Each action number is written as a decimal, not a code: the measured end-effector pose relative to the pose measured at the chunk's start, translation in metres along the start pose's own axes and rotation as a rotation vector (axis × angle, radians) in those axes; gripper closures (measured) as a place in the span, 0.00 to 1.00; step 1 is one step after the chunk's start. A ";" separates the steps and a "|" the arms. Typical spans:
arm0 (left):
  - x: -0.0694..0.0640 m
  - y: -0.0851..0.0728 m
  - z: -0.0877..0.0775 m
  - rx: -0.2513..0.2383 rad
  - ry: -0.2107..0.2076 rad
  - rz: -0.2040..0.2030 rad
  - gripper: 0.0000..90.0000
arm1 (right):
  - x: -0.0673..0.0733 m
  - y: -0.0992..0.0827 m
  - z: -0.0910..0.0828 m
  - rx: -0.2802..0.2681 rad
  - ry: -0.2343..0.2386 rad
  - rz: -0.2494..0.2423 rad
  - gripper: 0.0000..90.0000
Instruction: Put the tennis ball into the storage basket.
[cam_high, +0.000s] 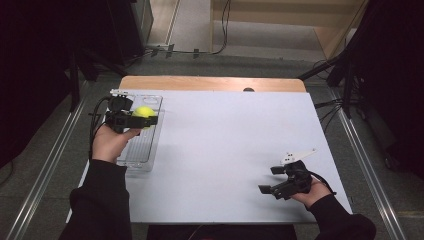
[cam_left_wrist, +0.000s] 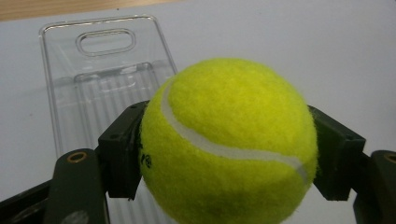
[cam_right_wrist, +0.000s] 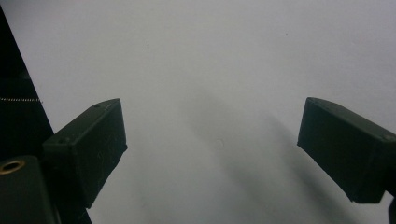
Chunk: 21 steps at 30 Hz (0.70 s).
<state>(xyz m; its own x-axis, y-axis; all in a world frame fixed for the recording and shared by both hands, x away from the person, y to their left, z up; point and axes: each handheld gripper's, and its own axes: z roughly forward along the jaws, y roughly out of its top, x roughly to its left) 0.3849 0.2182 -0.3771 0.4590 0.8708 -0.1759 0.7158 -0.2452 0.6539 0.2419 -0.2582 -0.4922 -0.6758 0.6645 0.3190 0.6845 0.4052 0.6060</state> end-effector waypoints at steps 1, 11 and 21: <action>0.001 0.000 0.000 -0.001 0.004 -0.007 0.29 | 0.000 0.000 0.000 0.000 0.000 0.000 0.07; 0.010 -0.003 0.005 -0.014 0.026 -0.045 0.29 | 0.000 0.000 0.000 0.002 -0.001 -0.002 0.07; 0.015 -0.004 0.017 -0.020 0.069 -0.059 0.29 | 0.000 0.000 0.001 0.003 -0.002 -0.001 0.07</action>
<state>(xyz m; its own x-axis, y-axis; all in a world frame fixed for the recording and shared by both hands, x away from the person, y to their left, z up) 0.3980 0.2252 -0.3953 0.3780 0.9112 -0.1639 0.7299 -0.1844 0.6583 0.2422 -0.2577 -0.4927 -0.6760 0.6651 0.3174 0.6848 0.4077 0.6040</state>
